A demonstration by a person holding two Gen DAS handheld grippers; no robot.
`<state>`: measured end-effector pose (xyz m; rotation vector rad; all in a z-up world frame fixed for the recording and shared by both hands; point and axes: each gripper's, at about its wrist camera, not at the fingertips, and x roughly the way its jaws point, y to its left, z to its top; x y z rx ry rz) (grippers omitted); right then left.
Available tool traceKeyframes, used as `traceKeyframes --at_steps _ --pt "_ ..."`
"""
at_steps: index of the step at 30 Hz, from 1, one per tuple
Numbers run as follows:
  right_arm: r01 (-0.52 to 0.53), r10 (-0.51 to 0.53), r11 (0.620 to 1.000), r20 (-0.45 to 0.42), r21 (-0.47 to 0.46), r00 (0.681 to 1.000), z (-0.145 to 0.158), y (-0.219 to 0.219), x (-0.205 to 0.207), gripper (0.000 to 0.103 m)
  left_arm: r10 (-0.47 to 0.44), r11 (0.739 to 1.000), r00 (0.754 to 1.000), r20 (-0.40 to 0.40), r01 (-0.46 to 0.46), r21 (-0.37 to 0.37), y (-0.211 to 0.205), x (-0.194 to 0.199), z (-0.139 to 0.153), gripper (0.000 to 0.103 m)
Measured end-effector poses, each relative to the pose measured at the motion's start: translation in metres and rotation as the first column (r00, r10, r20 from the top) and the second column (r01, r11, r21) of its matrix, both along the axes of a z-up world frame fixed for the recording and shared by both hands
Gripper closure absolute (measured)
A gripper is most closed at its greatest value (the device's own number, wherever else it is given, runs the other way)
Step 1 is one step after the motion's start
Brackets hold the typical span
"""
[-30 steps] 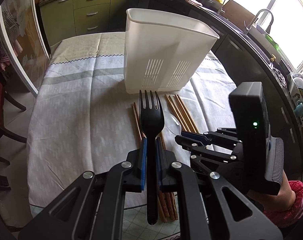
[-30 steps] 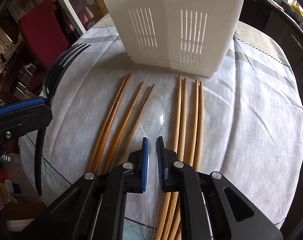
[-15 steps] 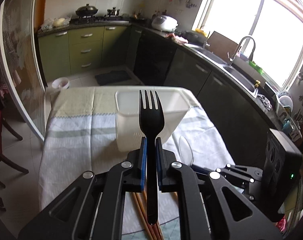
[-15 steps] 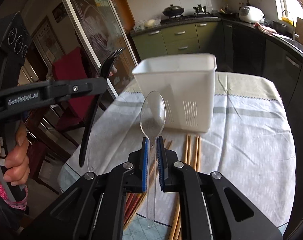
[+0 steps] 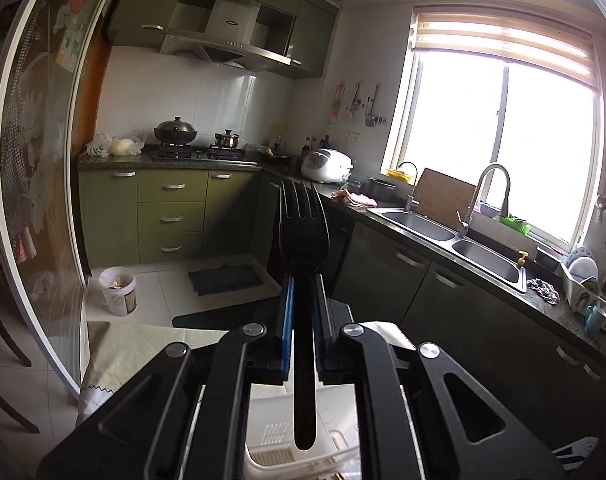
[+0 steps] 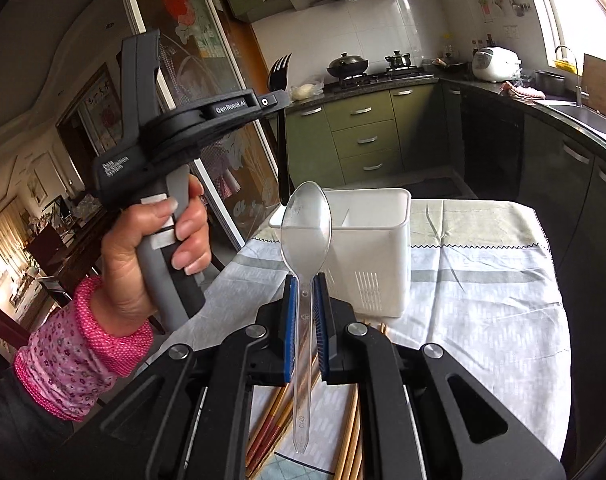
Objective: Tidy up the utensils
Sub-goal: 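Drop the fork into the white holder with the left tool while the right tool lowers the spoon in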
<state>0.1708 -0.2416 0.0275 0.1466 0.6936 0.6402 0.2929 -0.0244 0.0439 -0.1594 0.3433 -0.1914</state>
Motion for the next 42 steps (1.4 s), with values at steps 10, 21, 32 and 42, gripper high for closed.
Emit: traceKeyframes --at_steps 10,21,32,42 --pt "0.039 -0.040 0.998 0.036 0.039 0.999 0.010 -0.007 0.016 0.093 -0.002 0.999 1.000 -0.001 0.002 0.045 -0.010 -0.008 -0.040 0.094" --pt "0.139 -0.153 0.987 0.192 0.087 0.969 0.066 0.004 0.066 0.093 0.016 0.994 0.995 -0.101 -0.004 0.113 -0.011 -0.021 -0.065 0.094" --pt "0.259 -0.278 0.960 0.313 0.102 0.908 0.070 0.024 0.122 0.093 0.026 0.996 0.994 -0.105 -0.017 0.086 0.006 -0.047 -0.052 0.077" --pt "0.224 -0.224 0.974 0.263 0.032 0.938 0.014 0.034 0.128 0.093 0.018 0.996 0.984 -0.179 -0.003 0.086 0.012 -0.078 -0.047 0.073"
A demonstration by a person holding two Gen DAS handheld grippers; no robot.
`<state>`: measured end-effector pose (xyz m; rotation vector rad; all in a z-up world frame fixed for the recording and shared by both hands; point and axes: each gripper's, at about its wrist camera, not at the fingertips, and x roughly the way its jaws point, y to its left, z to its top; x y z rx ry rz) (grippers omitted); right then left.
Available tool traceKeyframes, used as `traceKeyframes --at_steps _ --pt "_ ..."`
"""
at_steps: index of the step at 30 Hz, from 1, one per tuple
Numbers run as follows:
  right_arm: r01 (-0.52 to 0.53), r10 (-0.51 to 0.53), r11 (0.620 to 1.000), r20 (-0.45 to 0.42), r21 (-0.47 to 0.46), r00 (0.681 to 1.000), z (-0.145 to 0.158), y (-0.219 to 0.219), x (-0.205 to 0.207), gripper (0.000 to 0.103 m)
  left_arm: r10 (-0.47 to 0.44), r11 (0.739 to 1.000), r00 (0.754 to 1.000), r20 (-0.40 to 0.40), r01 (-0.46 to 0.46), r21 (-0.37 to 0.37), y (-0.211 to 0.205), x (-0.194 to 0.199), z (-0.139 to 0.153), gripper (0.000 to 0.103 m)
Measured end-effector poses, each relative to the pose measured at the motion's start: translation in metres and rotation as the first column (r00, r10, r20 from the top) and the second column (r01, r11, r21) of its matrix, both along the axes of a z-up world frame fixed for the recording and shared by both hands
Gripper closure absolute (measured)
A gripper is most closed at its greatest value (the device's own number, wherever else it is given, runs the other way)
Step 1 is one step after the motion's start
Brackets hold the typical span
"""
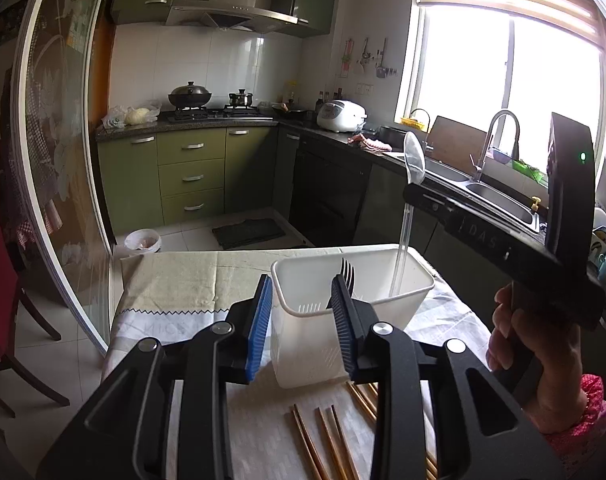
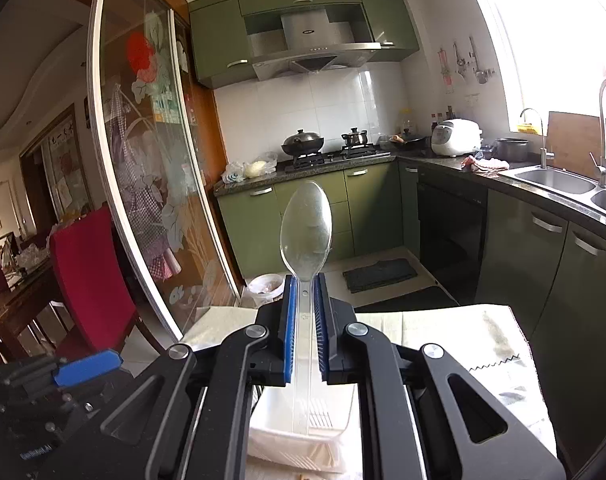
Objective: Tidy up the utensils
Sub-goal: 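Drop the fork into the white holder with the left tool while the right tool lowers the spoon in, then grasp a dark brown chopstick with the left tool and lift it upright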
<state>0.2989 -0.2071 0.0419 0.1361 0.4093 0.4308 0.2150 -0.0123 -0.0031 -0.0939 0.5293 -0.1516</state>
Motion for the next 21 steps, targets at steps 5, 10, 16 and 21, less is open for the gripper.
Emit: traceKeyframes --at_steps 5,10,16,21 --pt "-0.010 0.009 0.999 -0.015 -0.046 1.000 -0.023 0.003 -0.009 0.093 -0.004 1.000 1.000 -0.027 0.004 0.004 -0.003 -0.007 0.002 0.073" --pt "-0.020 0.018 0.998 -0.024 -0.064 1.000 -0.036 0.006 -0.021 0.075 -0.016 0.999 0.998 -0.053 0.018 0.033 -0.013 -0.012 -0.001 0.071" --pt "-0.021 0.019 0.998 -0.030 -0.057 0.999 -0.038 -0.007 -0.046 0.075 -0.021 0.999 0.992 -0.124 0.027 0.042 -0.022 -0.010 -0.012 0.070" --pt "0.000 -0.002 0.998 -0.036 -0.065 0.999 -0.032 -0.024 -0.067 0.075 -0.011 0.997 0.979 -0.206 0.026 0.066 -0.039 -0.016 -0.033 0.070"
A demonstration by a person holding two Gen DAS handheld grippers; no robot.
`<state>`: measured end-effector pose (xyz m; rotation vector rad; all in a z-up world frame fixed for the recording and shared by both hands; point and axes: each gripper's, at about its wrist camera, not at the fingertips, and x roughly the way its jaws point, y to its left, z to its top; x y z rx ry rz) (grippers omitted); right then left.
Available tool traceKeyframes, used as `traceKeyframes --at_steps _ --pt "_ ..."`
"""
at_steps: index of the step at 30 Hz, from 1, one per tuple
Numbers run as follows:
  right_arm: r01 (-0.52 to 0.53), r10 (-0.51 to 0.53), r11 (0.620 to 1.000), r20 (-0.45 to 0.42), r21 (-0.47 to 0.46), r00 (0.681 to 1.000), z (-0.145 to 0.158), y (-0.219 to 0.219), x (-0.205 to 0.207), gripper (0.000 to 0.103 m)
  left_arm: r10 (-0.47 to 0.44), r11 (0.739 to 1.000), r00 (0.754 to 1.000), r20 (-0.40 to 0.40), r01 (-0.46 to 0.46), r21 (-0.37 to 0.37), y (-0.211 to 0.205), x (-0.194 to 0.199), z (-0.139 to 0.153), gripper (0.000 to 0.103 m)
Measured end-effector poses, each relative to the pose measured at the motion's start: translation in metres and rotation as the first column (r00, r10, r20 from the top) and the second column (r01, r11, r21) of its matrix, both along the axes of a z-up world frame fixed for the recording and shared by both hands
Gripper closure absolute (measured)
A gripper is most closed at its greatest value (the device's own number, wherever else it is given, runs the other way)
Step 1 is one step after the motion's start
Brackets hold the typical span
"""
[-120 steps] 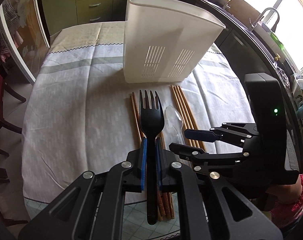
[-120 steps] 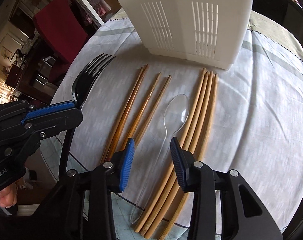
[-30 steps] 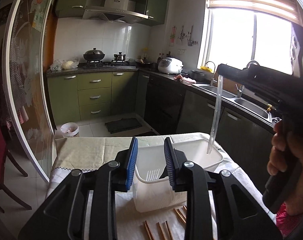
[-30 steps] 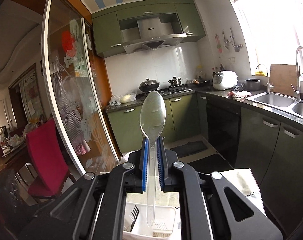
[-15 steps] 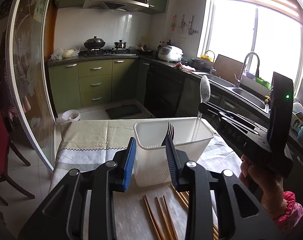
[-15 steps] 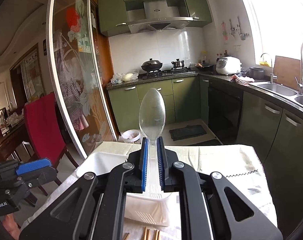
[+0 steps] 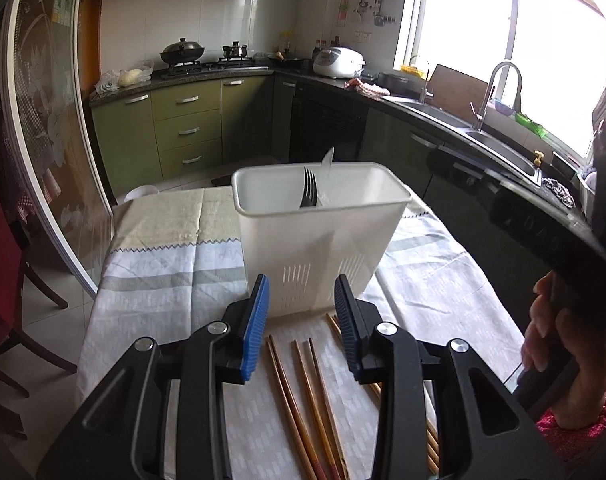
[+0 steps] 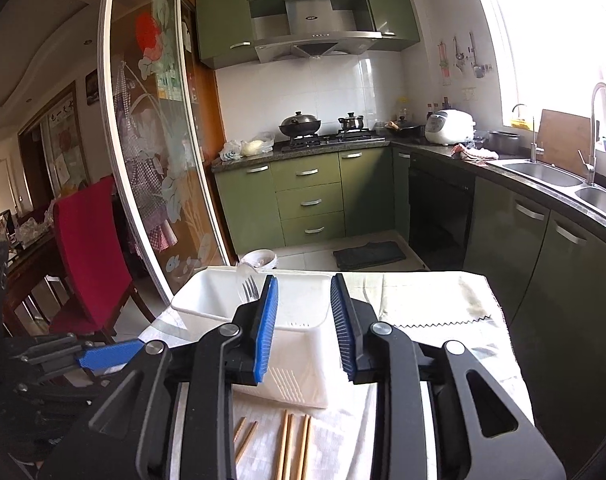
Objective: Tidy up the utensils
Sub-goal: 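Grasp a dark brown chopstick with the left tool and lift it upright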
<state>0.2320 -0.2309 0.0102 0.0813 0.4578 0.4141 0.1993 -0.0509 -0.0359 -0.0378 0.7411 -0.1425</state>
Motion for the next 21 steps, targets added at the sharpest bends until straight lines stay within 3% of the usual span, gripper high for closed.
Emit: traceKeyframes --at_steps 4,9,10,12,21 --pt "0.015 -0.015 1.000 -0.007 0.000 1.000 0.005 -0.019 -0.015 0.075 0.002 1.000 0.983 -0.184 -0.005 -0.014 -0.016 0.002 -0.040 0.070" --pt "0.020 -0.020 1.000 -0.018 -0.003 1.000 0.010 -0.036 -0.029 0.075 0.012 0.999 0.910 -0.414 -0.024 -0.022 -0.043 0.009 -0.090 0.077" --pt "0.018 -0.018 1.000 -0.019 -0.004 1.000 0.010 -0.039 -0.031 0.075 0.018 1.000 0.903 -0.430 -0.025 -0.011 -0.048 0.010 -0.095 0.079" --pt "0.012 -0.012 1.000 -0.018 -0.001 1.000 0.011 -0.043 -0.036 0.065 0.032 0.999 0.902 -0.432 -0.025 0.022 -0.057 0.012 -0.100 0.080" --pt "0.002 -0.002 1.000 -0.020 0.018 1.000 0.017 -0.058 -0.046 0.064 0.076 0.996 0.858 -0.508 -0.087 0.002 -0.063 0.030 -0.116 0.083"
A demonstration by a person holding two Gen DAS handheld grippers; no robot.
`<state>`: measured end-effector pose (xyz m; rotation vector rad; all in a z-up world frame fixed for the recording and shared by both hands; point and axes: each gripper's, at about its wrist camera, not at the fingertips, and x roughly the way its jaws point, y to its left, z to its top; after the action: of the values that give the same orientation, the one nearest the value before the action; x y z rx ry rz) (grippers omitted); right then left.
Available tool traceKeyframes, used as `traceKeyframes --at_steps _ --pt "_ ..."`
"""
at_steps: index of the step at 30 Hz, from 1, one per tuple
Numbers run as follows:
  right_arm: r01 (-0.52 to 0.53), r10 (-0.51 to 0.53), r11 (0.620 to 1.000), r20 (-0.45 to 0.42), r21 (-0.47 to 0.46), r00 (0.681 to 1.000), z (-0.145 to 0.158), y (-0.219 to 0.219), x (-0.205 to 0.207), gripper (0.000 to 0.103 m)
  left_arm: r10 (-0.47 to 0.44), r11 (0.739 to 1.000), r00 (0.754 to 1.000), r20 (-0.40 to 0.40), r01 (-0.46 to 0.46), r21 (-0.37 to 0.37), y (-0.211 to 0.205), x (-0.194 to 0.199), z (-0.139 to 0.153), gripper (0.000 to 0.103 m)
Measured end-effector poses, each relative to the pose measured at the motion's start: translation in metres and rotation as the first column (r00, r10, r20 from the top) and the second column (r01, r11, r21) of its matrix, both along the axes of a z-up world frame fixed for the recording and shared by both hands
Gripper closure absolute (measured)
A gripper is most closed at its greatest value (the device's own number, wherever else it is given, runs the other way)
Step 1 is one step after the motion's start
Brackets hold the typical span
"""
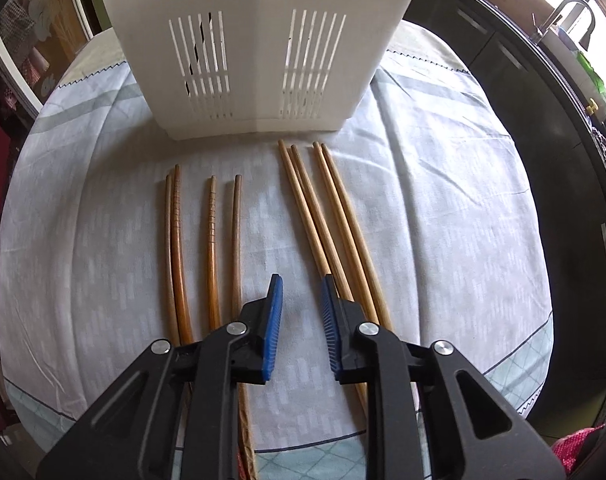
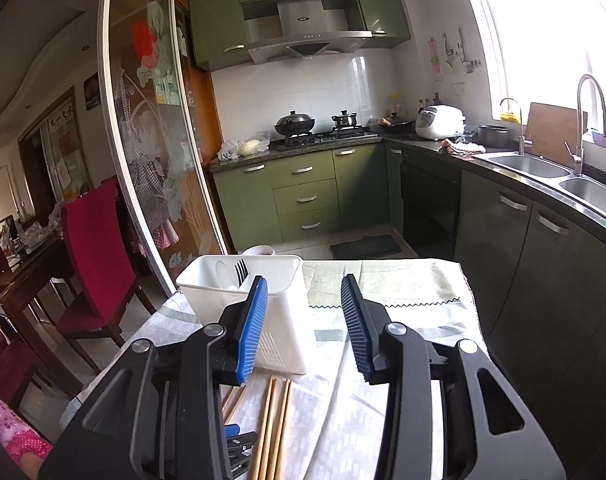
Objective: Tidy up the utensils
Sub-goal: 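Grasp a dark brown chopstick with the left tool and lift it upright, then carry the chopstick toward the holder with the left tool while the right tool grasps a bamboo chopstick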
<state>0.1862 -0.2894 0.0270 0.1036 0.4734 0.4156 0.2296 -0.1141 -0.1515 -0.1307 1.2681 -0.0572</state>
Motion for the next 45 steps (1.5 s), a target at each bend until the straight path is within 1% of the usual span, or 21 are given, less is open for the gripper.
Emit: traceKeyframes --at_steps 7,12,18,19,20,23,25,27,33,38,42,43,44,45 --pt "0.014 -0.014 1.000 -0.018 0.015 1.000 -0.004 -0.015 -0.001 0.064 0.016 0.999 1.000 -0.015 -0.017 -0.037 -0.001 0.004 0.000 0.083" --pt "0.014 -0.013 1.000 -0.032 0.022 0.999 -0.006 -0.019 0.000 0.064 0.014 1.000 0.999 -0.034 -0.015 -0.017 -0.005 0.005 -0.004 0.083" --pt "0.009 -0.008 1.000 -0.026 0.023 1.000 -0.002 -0.019 -0.001 0.064 0.009 1.000 0.998 -0.054 -0.009 0.001 -0.015 0.011 -0.008 0.083" --pt "0.009 -0.008 1.000 -0.026 0.023 1.000 -0.001 -0.019 -0.002 0.064 0.006 1.000 0.998 -0.056 -0.005 0.003 -0.017 0.013 -0.008 0.088" --pt "0.009 -0.008 1.000 -0.026 0.022 1.000 -0.001 -0.019 -0.002 0.064 0.004 1.000 0.998 -0.059 -0.004 0.001 -0.017 0.015 -0.008 0.095" --pt "0.003 -0.002 1.000 -0.032 0.021 0.999 -0.001 -0.019 -0.002 0.064 0.004 1.000 0.998 -0.063 -0.005 -0.022 -0.016 0.019 -0.010 0.096" --pt "-0.001 0.002 1.000 -0.037 0.018 0.999 -0.001 -0.018 -0.003 0.064 0.004 0.999 0.999 -0.046 -0.005 -0.036 -0.011 0.017 -0.007 0.096" --pt "0.001 0.000 1.000 -0.048 0.012 0.999 -0.003 -0.017 -0.003 0.064 -0.001 0.999 1.000 -0.007 0.001 -0.037 -0.008 0.014 0.000 0.096" --pt "-0.020 0.012 0.998 -0.132 -0.057 0.991 -0.018 0.000 0.004 0.064 0.003 0.998 0.997 0.073 0.001 -0.063 0.004 0.003 0.032 0.096" --pt "-0.024 0.008 0.997 -0.193 -0.079 0.981 -0.038 0.009 0.011 0.064 0.007 0.997 0.994 0.105 0.001 -0.076 0.015 -0.006 0.045 0.096" --pt "-0.031 0.003 0.994 -0.252 -0.106 0.968 -0.060 0.016 0.022 0.065 0.014 0.996 0.990 0.142 -0.001 -0.093 0.029 -0.025 0.054 0.096" --pt "-0.037 0.004 0.992 -0.272 -0.117 0.962 -0.068 0.018 0.023 0.066 0.017 0.995 0.988 0.153 -0.001 -0.102 0.034 -0.030 0.056 0.096" --pt "-0.052 0.012 0.991 -0.299 -0.125 0.954 -0.077 0.022 0.026 0.071 0.022 0.994 0.986 0.166 -0.003 -0.113 0.038 -0.035 0.059 0.096" --pt "-0.077 0.030 0.988 -0.331 -0.132 0.943 -0.087 0.027 0.028 0.072 0.027 0.992 0.984 0.178 -0.005 -0.126 0.041 -0.041 0.063 0.096"
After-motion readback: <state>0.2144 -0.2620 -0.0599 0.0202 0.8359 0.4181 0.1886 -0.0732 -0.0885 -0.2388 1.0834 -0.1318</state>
